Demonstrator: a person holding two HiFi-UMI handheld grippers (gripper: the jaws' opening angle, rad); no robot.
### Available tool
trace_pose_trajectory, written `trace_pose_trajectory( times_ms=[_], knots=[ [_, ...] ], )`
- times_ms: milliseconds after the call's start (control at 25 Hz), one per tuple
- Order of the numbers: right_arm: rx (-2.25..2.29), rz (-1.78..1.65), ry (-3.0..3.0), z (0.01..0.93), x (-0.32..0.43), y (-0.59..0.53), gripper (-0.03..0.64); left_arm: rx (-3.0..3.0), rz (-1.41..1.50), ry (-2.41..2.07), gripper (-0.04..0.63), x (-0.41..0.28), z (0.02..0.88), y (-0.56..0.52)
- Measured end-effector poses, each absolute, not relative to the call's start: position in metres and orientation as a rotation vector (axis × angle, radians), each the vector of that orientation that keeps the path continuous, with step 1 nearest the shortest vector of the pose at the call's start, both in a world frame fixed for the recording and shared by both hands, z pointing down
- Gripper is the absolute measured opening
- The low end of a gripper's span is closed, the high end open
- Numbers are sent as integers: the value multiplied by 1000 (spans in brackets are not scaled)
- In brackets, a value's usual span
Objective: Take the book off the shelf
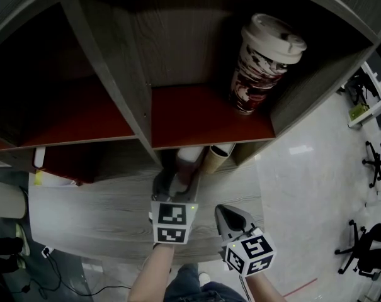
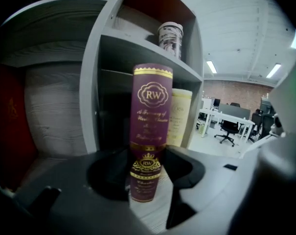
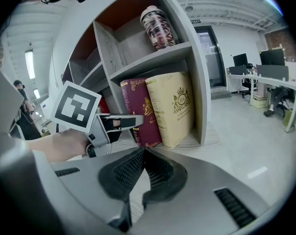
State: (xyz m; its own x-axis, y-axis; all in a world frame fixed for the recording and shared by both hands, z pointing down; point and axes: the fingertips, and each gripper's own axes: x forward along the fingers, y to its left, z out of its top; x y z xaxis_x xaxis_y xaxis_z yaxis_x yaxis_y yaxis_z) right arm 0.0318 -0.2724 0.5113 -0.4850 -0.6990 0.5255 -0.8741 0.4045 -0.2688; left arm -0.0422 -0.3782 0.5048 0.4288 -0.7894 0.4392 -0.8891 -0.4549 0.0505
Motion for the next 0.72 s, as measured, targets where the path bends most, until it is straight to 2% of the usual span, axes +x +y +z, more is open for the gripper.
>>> trace_pose_trajectory(
  times_ms=[720],
  knots=[
    [1308,687,-2398,494,17,-237,8,2342,450,-1546,209,-66,488,-310]
  ],
)
